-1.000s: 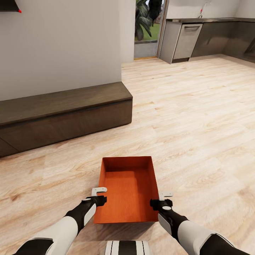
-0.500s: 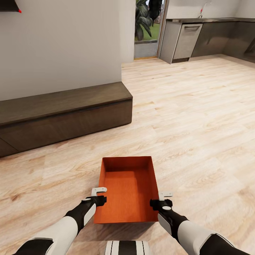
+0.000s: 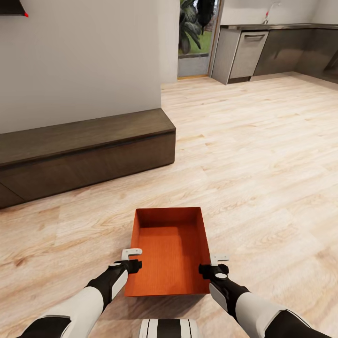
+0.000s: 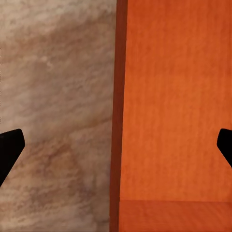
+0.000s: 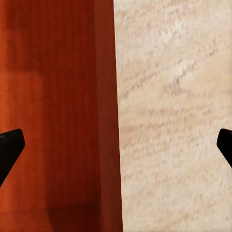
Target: Move the two storage containers from the living room to the garage. In the garage, place one container on the floor and stack the other container on top of it (either order is fine).
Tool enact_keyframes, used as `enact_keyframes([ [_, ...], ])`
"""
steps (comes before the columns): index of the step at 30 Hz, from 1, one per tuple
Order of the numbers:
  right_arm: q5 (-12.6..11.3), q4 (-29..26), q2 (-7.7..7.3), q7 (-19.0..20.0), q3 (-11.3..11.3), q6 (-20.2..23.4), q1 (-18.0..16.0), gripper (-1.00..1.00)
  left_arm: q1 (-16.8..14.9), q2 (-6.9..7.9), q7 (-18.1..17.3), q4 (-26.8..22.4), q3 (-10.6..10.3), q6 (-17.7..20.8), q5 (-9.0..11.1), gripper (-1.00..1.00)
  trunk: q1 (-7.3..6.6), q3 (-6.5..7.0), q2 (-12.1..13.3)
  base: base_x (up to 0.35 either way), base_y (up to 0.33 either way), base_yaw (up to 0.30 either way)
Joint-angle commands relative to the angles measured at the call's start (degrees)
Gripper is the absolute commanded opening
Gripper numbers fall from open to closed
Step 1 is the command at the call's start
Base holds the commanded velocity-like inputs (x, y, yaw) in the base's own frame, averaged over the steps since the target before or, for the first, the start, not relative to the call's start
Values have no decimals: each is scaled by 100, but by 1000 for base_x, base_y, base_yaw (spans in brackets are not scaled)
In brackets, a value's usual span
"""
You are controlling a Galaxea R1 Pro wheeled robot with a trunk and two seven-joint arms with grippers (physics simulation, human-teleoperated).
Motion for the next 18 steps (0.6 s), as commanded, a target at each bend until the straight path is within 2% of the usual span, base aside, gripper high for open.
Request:
enact_keyframes([
  [1, -61, 3, 1, -19, 48, -24, -3, 100, 1, -1, 26, -13, -6, 33, 46, 100, -1, -4, -1, 0, 0, 0],
  [6, -61, 3, 1, -19, 48, -28, -3, 100, 1, 4, 31, -13, -6, 34, 47, 100, -1, -4, -1, 0, 0, 0],
  [7, -61, 3, 1, -19, 48, -31, -3, -100, 1, 5, 31, -13, -6, 34, 47, -100, -1, -4, -1, 0, 0, 0],
  [18, -61, 3, 1, -19, 46, -44, -3, -100, 1, 8, 58, 20, 10, 190, 31, -100, -1, -4, -1, 0, 0, 0],
])
